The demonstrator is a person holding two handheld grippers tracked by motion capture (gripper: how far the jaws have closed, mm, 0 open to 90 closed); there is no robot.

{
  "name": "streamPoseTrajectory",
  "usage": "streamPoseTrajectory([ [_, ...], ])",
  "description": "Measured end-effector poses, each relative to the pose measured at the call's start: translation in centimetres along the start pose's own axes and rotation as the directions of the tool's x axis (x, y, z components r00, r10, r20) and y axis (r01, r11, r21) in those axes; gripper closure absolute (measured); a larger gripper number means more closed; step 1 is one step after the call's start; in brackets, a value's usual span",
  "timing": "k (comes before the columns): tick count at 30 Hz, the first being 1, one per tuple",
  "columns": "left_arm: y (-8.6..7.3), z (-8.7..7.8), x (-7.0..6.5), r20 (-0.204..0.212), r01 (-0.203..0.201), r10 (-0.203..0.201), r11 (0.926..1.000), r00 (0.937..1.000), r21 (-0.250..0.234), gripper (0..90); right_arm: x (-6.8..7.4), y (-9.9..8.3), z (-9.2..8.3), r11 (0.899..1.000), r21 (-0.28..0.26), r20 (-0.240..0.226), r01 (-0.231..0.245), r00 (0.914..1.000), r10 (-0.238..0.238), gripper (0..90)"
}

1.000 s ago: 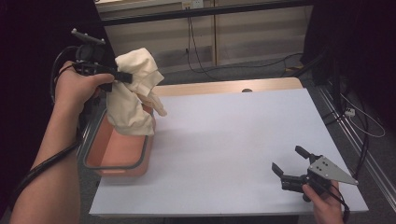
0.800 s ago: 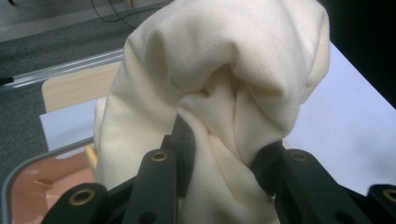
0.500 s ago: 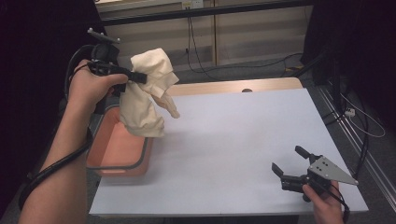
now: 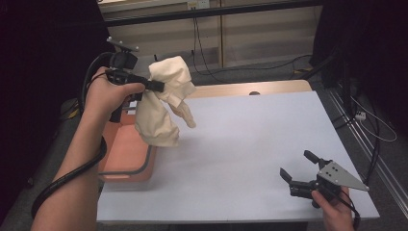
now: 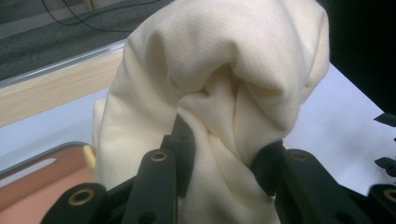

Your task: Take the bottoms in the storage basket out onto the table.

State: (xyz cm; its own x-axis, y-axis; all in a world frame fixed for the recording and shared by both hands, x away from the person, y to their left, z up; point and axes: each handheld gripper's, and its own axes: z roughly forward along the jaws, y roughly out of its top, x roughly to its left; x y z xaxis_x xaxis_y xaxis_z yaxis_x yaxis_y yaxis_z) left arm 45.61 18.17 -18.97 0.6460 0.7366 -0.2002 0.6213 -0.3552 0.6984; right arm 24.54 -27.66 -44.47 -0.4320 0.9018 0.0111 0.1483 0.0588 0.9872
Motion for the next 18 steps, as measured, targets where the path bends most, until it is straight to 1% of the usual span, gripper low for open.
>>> streamPoseTrajectory([
  [12,-0.9,2.2,-0.9,0.047,-0.022,0.021,0.9996,0.9987,0.015,68.7,0.0,0.0,0.0,1.000,-0.001,-0.002,0.003,1.0000,-0.003,1.0],
  [14,-1.1,2.6,-1.0,0.055,-0.031,0.030,0.9994,0.9980,0.017,68.7,0.0,0.0,0.0,1.000,0.001,-0.002,0.000,1.0000,0.000,1.0],
  [18,-1.4,3.3,-1.3,0.061,-0.036,0.035,0.9992,0.9976,0.019,68.6,0.0,0.0,0.0,1.000,-0.002,0.000,-0.001,1.0000,0.001,1.0],
])
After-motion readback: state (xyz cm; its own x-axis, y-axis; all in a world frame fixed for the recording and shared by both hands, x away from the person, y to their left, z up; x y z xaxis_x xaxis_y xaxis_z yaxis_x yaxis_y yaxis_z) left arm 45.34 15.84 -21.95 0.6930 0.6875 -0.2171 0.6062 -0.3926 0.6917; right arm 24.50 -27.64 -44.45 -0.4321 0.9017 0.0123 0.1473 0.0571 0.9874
